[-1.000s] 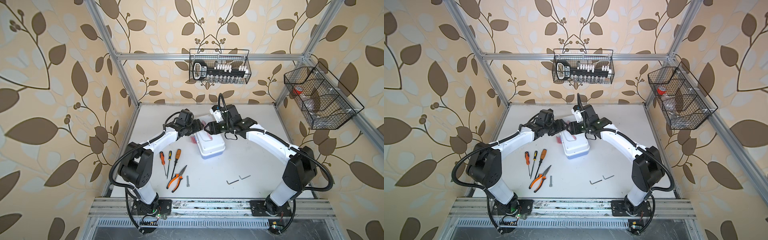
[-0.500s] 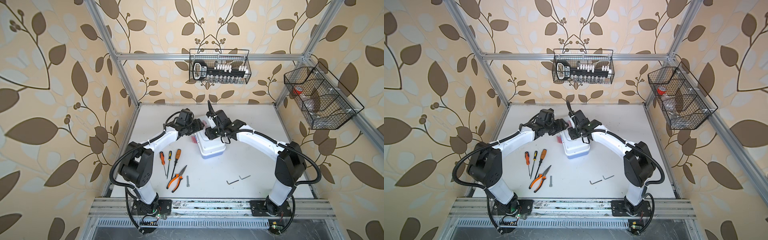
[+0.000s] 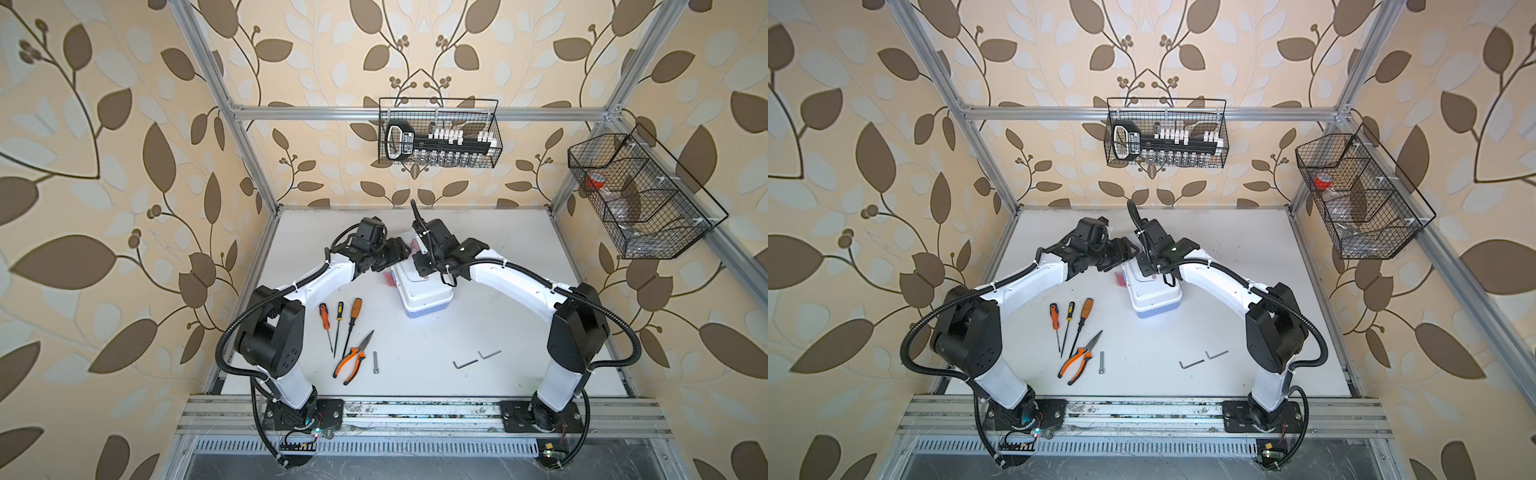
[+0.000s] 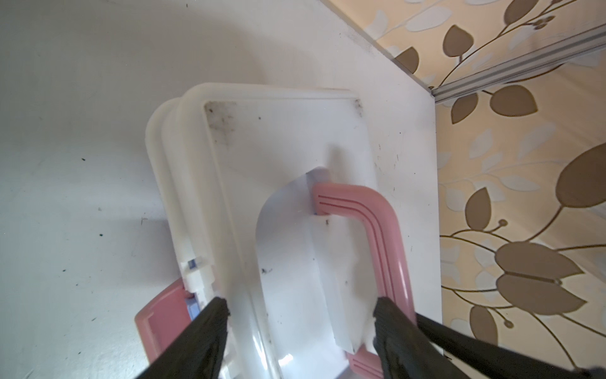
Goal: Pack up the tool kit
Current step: 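Swing the lid back with the right gripper while the left gripper releases and withdraws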
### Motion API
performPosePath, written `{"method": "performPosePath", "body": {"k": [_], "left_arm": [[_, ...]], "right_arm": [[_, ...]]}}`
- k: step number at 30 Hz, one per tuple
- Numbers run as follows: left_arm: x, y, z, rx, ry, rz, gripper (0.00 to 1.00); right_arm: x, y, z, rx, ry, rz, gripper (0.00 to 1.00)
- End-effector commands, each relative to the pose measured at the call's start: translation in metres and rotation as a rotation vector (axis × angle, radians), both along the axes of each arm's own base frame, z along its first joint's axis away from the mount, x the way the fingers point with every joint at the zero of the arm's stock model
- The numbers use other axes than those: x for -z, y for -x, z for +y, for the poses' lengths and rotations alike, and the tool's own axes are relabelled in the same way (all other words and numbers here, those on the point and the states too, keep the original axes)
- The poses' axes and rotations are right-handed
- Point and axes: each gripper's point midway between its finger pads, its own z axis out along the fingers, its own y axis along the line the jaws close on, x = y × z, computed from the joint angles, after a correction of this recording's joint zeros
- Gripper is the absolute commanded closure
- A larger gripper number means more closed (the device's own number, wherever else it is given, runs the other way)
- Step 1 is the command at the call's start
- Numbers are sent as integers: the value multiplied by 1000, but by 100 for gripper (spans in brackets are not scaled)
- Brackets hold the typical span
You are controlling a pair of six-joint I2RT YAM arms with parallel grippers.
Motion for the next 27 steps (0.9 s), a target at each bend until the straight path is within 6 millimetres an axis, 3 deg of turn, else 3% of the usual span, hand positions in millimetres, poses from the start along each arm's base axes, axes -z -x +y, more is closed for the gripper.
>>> {"method": "performPosePath", "body": {"k": [1, 6, 12, 19, 20, 21, 27], "left_arm": [[-56, 9, 11, -18, 17, -124, 25], [-58, 25, 44, -128, -57, -157, 24], [-41, 34, 68, -211, -128, -147, 24], [4, 32, 54, -165, -117, -50, 26], [23, 29, 49, -151, -116, -16, 25], [29, 28, 44, -141, -103, -2, 23], [52, 20, 33, -117, -86, 30, 20]], "right_arm": [[-13, -3, -5, 10, -8, -9, 84], [-29, -1, -8, -24, -212, 42, 87], [-46, -5, -29, -36, -507, 118, 89], [-49, -7, -50, -46, -753, 202, 90], [-48, -8, -52, -46, -782, 216, 90], [-48, -8, -54, -46, -806, 228, 90], [-39, -10, -67, -17, -859, 254, 90]]}}
